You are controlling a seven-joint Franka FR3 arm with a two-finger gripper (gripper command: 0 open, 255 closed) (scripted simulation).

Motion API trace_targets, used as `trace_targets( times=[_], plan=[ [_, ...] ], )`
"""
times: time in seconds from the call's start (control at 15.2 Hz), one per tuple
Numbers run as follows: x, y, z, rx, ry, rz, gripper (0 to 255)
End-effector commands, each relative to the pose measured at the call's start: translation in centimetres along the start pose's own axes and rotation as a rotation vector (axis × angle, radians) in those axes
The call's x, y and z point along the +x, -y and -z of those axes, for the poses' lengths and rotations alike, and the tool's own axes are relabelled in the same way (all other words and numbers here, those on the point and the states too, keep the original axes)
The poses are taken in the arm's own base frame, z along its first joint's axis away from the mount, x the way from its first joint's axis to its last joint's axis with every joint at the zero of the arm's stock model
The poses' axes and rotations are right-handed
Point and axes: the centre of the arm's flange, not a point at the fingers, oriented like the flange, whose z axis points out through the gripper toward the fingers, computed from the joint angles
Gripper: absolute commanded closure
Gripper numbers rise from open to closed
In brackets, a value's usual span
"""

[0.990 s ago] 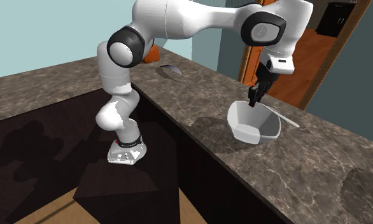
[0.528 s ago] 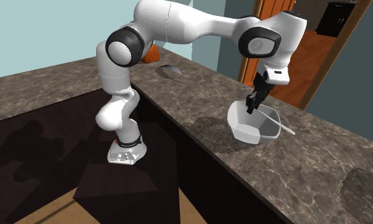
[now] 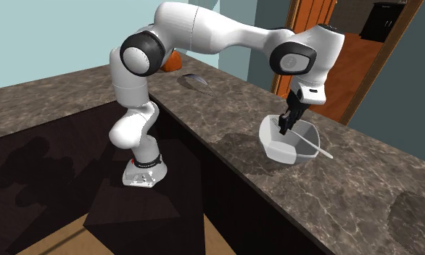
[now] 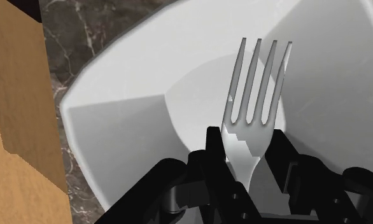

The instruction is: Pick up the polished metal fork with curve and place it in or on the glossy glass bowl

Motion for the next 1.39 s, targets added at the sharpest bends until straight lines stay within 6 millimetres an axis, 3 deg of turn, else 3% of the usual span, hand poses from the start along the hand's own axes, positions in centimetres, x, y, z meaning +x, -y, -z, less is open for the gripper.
trace_targets(
  times=[0.0,0.13,0.2,0.53,0.79,1.32],
  plan=[
    [0.0,0.0,0.0,0.0,0.0,0.0,255],
    [0.0,0.0,0.0,0.0,0.0,0.0,255],
    [0.0,0.0,0.0,0.0,0.0,0.0,0],
    [0.0,0.0,0.0,0.0,0.0,0.0,0],
    [0.0,0.0,5.0,0.0,0.0,0.0,0],
    [0.0,0.0,5.0,0.0,0.0,0.0,0]
  ],
)
